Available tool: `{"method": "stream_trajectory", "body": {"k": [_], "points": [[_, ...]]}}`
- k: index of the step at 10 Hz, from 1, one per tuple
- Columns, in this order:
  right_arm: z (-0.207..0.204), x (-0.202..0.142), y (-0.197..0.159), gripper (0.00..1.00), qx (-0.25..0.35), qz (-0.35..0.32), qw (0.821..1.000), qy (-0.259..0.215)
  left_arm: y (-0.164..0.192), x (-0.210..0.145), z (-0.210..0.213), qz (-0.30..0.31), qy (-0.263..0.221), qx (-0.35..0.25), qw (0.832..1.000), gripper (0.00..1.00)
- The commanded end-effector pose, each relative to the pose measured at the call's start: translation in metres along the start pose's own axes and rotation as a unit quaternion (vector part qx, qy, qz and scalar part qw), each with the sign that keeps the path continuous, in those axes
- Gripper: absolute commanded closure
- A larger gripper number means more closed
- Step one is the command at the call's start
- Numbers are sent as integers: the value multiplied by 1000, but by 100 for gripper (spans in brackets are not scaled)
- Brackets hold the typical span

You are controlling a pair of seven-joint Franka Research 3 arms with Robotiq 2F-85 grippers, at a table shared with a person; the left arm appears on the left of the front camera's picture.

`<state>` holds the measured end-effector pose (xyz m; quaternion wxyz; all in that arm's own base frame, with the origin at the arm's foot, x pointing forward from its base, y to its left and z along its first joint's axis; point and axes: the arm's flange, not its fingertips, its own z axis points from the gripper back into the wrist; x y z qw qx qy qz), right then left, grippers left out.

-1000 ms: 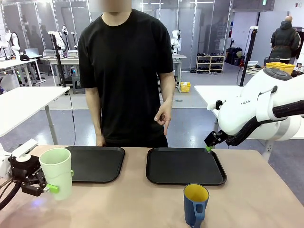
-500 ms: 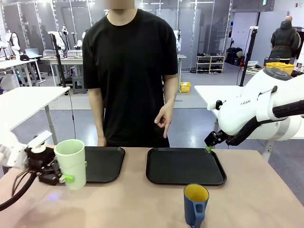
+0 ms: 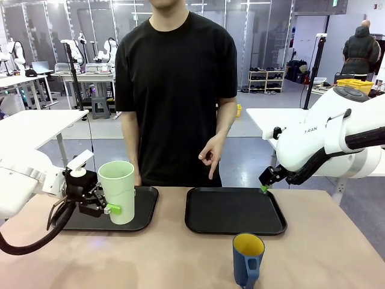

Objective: Sort and store the cups by type.
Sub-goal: Place the picked Reusable plastic cup into the Flat Tray indicated by the person.

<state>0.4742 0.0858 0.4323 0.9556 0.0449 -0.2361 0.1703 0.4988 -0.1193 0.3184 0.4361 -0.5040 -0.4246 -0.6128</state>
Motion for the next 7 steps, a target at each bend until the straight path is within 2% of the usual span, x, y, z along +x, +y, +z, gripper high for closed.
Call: {"method": "stream_trajectory", "body": {"k": [1, 4, 5, 7], "points": [[0, 0, -2, 0, 3, -1, 1000, -2, -7, 0, 7, 0, -2, 5, 1000, 17], [0, 0, -2, 0, 3, -1, 1000, -2, -2, -3, 5, 3, 0, 5, 1000, 17], [0, 0, -2, 0, 3, -1, 1000, -2, 4, -2, -9, -11, -16, -6, 1000, 17], [0, 0, -2, 0, 3, -1, 1000, -2, 22, 7, -38, -28, -33, 10, 999, 17]]}}
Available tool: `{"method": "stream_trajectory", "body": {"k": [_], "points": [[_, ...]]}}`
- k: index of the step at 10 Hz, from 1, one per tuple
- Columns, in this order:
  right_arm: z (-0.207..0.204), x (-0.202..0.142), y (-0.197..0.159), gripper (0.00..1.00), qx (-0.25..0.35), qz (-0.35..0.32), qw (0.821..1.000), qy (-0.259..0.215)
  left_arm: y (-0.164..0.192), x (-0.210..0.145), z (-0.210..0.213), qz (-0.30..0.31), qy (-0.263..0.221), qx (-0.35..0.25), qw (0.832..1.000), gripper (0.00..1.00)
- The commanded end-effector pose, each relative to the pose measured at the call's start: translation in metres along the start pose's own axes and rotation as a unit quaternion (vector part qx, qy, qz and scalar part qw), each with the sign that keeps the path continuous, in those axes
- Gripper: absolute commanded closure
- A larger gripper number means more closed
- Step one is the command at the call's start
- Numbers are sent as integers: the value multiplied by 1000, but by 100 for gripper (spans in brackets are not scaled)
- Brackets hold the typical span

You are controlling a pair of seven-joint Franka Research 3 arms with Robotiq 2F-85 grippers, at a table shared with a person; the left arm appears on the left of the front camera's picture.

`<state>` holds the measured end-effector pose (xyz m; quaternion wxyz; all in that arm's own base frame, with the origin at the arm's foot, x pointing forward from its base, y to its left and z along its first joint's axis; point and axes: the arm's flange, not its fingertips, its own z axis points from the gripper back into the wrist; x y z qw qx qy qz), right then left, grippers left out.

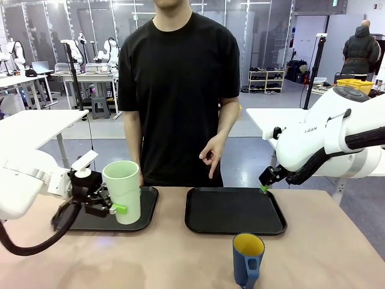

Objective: Sort and store the cups by type.
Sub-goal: Place the picked Reusable plastic cup into the Flat Tray indicated by the person.

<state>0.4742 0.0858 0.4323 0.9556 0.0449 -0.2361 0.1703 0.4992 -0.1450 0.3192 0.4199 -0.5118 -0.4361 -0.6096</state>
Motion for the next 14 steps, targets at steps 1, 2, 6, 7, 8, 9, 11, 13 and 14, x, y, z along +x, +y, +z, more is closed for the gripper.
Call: {"method": "stream_trajectory", "body": {"k": [1, 2, 6, 7, 8, 9, 11, 13, 14], "points": [[0, 0, -2, 0, 3, -1, 1000, -2, 26, 6, -25, -27, -30, 15, 999, 17], [0, 0, -2, 0, 3, -1, 1000, -2, 38, 8, -39, -30, -40, 15, 999, 17], [0, 0, -2, 0, 3, -1, 1000, -2, 97, 6, -113, -32, -45, 9, 998, 17], [0, 0, -2, 0, 3, -1, 1000, -2, 111, 8, -129, -33, -50, 10, 998, 17], [0, 0, -2, 0, 3, -1, 1000, -2, 120, 9, -143, -32, -51, 14, 998, 17], [0, 0, -2, 0, 3, -1, 1000, -2, 130, 10, -157, -27, -60, 21, 998, 17], [0, 0, -2, 0, 3, -1, 1000, -2, 145, 10, -179, -33, -75, 17, 996, 17], [0, 0, -2, 0, 3, -1, 1000, -2, 163, 3, -196, -37, -79, 16, 996, 17], [0, 0, -2, 0, 3, -1, 1000, -2, 168, -1, -202, -34, -83, 12, 996, 17]]}}
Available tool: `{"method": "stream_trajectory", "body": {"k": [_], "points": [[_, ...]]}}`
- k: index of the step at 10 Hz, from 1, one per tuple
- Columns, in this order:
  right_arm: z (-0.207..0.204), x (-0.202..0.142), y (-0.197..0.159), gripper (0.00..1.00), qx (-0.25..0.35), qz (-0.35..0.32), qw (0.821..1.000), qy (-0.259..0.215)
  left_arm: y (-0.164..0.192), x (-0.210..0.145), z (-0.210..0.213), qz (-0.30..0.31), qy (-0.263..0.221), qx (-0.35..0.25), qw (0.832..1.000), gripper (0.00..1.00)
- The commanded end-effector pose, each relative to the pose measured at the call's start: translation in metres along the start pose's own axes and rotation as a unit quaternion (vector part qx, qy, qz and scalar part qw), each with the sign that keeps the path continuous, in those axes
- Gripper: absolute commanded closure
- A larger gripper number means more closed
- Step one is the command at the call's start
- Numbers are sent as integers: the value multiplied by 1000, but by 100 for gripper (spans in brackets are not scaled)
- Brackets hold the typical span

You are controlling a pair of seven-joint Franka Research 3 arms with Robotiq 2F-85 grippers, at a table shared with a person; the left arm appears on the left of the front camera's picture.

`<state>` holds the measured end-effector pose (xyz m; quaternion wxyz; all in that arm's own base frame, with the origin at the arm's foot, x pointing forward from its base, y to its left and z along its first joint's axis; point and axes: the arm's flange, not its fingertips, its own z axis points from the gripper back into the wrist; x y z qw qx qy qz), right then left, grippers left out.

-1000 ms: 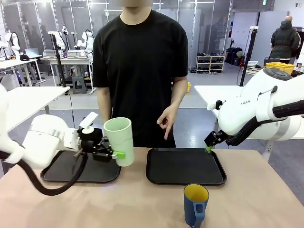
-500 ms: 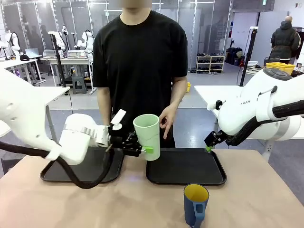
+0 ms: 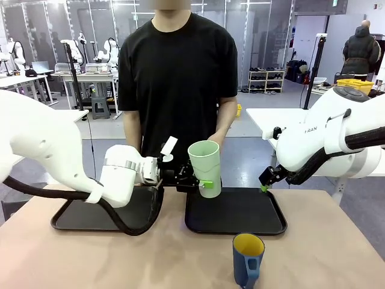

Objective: Sort and store the cups by type.
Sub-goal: Place the picked Reusable plastic cup into the Flat Tray indicated by the person.

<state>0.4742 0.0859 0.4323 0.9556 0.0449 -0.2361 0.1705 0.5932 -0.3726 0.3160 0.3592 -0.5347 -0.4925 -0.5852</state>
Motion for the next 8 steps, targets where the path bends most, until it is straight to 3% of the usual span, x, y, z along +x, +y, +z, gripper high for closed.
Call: {"method": "stream_trajectory", "body": {"k": [1, 2, 5, 8], "points": [[0, 0, -2, 0, 3, -1, 1000, -2, 16, -5, -12, 13, -15, -13, 1000, 17], [0, 0, -2, 0, 3, -1, 1000, -2, 0, 0, 0, 0, 0, 0, 1000, 17], [0, 0, -2, 0, 3, -1, 1000, -2, 0, 0, 0, 0, 0, 0, 1000, 17], [0, 0, -2, 0, 3, -1, 1000, -2, 18, -15, -10, -1, -3, 4, 1000, 17]]}}
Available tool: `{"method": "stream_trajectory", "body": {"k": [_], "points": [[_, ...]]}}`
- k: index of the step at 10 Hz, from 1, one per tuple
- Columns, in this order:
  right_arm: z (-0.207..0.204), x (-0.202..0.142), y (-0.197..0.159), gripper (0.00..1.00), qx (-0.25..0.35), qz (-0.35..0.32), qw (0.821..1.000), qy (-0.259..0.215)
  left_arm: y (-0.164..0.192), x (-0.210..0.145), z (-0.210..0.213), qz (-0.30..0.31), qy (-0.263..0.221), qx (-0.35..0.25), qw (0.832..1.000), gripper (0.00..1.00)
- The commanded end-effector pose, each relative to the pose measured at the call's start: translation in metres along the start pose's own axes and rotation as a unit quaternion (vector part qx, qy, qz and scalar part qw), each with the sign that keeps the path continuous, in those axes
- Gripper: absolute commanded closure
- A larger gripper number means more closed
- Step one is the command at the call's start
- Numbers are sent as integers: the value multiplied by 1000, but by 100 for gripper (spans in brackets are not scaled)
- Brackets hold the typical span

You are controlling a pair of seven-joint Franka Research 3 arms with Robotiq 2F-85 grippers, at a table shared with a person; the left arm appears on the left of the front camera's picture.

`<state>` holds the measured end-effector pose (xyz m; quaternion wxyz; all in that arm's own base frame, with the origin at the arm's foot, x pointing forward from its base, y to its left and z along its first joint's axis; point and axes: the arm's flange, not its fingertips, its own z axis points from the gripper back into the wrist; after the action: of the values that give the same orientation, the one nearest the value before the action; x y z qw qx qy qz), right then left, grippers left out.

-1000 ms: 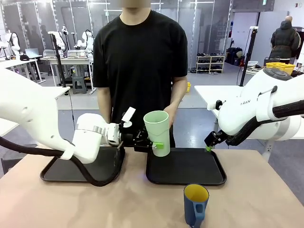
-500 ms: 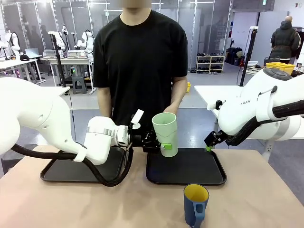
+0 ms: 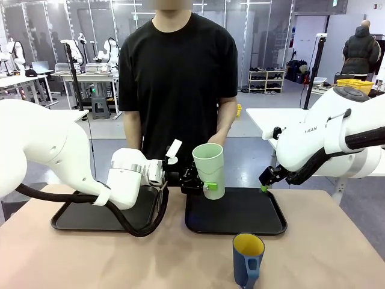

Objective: Sort and store the cups by type.
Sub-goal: Place the picked Reusable plastic cup into the Flat Tray indicated by the person.

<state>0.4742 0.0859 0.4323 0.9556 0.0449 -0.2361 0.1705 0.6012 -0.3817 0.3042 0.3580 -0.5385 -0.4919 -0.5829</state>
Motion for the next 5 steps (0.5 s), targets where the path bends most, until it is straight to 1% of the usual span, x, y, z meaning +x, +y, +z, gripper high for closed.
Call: {"method": "stream_trajectory", "body": {"k": [1, 2, 5], "points": [[0, 0, -2, 0, 3, -1, 1000, -2, 14, -5, -7, -1, 11, 15, 1000, 17], [0, 0, -2, 0, 3, -1, 1000, -2, 16, -9, -10, 5, 8, 17, 1000, 17], [0, 0, -2, 0, 3, -1, 1000, -2, 27, -30, -10, 17, 23, 23, 999, 17]]}}
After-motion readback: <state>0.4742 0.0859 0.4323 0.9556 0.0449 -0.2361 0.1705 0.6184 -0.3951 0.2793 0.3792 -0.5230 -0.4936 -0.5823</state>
